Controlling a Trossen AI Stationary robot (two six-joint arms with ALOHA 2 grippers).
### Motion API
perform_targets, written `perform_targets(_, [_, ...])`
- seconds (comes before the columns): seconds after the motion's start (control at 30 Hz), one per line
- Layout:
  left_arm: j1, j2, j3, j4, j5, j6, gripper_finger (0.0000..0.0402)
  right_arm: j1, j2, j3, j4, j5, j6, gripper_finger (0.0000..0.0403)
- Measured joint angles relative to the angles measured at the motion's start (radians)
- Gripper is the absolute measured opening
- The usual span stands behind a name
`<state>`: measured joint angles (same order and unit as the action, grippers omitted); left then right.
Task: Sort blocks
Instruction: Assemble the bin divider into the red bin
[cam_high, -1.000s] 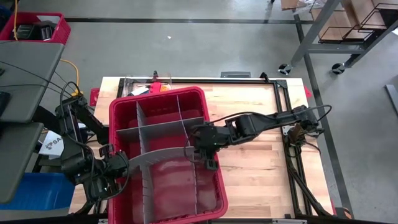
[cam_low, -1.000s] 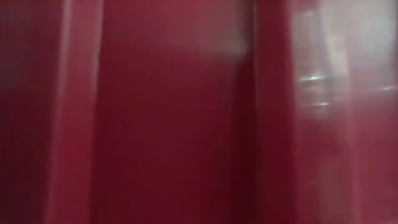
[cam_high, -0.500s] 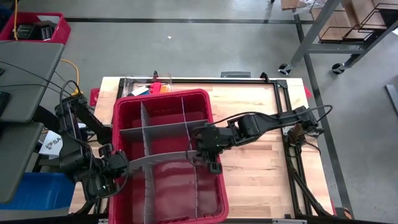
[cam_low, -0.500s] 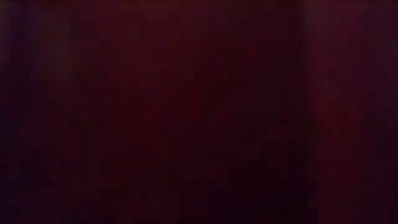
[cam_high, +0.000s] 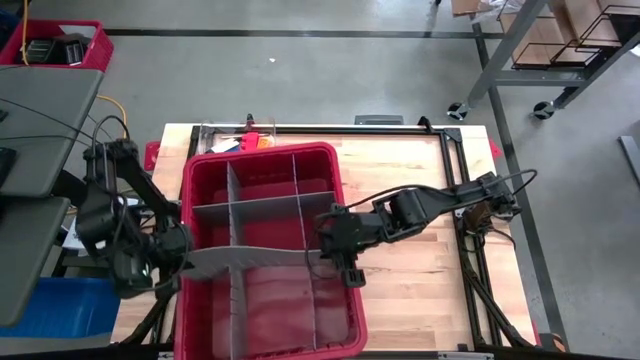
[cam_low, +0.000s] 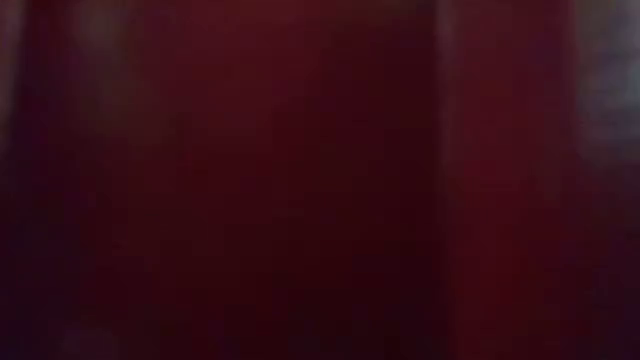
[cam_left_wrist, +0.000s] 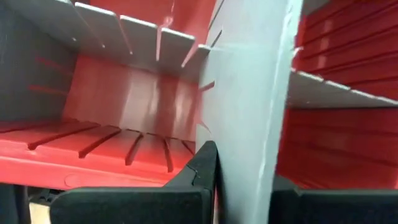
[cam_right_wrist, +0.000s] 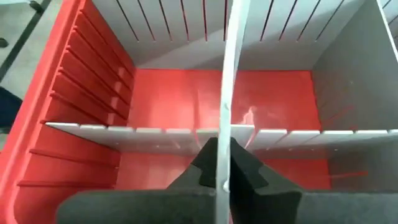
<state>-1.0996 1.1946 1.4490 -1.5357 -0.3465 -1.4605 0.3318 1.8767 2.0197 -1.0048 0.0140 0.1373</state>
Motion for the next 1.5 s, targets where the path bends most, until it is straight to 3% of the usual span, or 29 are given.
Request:
perform_targets(0.57, [0.0, 0.026, 0.0, -0.016, -0.01, -0.004, 0.001, -0.006, 0.035, -0.003, -0.02, 0.061, 0.022, 0.0])
perform_targets(0.97, [0.001, 0.034, 0.0, 0.015, 0.016, -0.001, 0.001, -0.036, 0.074, -0.004, -0.041, 0.025, 0.048, 0.0])
perform_targets(1.5, [0.001, 0.037, 0.0, 0.014, -0.031, 0.085, 0.001, -0.042, 0.096, -0.007, -0.121, -0.007, 0.114, 0.0])
